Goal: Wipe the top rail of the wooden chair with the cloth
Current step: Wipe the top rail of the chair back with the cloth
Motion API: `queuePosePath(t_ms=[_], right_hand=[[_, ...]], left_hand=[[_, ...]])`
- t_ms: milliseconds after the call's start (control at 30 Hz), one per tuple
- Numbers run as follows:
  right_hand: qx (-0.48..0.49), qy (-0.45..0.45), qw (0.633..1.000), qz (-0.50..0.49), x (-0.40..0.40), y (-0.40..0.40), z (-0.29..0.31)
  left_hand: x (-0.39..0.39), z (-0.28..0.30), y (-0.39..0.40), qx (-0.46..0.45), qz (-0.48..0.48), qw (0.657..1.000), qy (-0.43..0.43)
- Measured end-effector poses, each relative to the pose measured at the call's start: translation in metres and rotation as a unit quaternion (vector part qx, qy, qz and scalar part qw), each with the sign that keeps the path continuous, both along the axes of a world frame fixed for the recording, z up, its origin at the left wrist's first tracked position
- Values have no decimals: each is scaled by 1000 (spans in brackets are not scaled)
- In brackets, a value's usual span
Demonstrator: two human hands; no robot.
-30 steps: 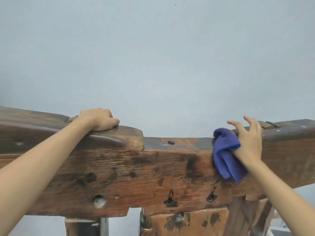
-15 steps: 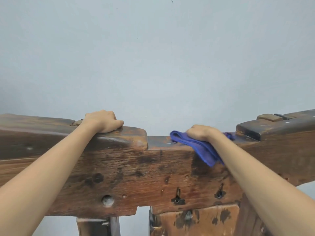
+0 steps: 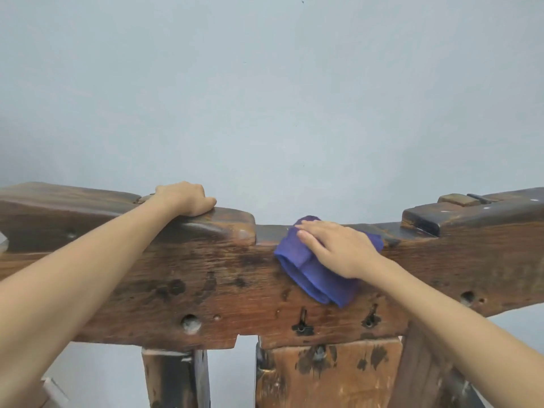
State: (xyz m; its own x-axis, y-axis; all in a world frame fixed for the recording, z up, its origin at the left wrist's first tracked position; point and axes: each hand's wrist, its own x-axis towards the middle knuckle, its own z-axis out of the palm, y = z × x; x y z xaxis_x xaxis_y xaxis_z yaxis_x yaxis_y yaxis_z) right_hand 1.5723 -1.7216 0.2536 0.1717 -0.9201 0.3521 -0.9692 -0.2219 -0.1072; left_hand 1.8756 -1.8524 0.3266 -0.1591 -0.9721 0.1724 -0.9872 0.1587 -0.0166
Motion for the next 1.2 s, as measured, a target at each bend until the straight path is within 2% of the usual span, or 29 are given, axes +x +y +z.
queuePosePath(t_ms=[100, 200, 333, 433, 533, 633, 733, 833, 1000, 1067, 1200], right_hand=[[72, -6, 989, -131, -31, -20, 17], [163, -3, 971, -176, -11, -54, 30], [196, -53, 976, -83, 58, -78, 32], [156, -66, 985, -18, 81, -67, 28], [113, -83, 989, 37, 71, -43, 20], [44, -50, 992, 107, 55, -15, 5], [-8, 27, 993, 119, 34, -1, -8], [-45, 23, 997, 52, -1, 11, -18], [-57, 4, 988, -141, -106, 21, -10], [-31, 11, 980, -194, -128, 19, -1], [97, -26, 956, -276, -138, -16, 19]], left_hand=[[-31, -16, 15, -17, -84, 996, 5], [-56, -33, 26, -57, -114, 992, 25], [-57, -31, 22, -75, -96, 991, 53], [-57, -32, 23, -65, -88, 993, 45], [-57, -30, 23, -58, -67, 995, 53], [-57, -27, 28, -40, -61, 997, 39], [-57, -22, 38, -17, -62, 998, 15], [-55, -21, 42, 7, -67, 998, 1], [-53, -26, 31, -17, -77, 997, 4], [-54, -29, 27, -30, -79, 996, 1], [-58, -30, 28, -39, -82, 996, -4]])
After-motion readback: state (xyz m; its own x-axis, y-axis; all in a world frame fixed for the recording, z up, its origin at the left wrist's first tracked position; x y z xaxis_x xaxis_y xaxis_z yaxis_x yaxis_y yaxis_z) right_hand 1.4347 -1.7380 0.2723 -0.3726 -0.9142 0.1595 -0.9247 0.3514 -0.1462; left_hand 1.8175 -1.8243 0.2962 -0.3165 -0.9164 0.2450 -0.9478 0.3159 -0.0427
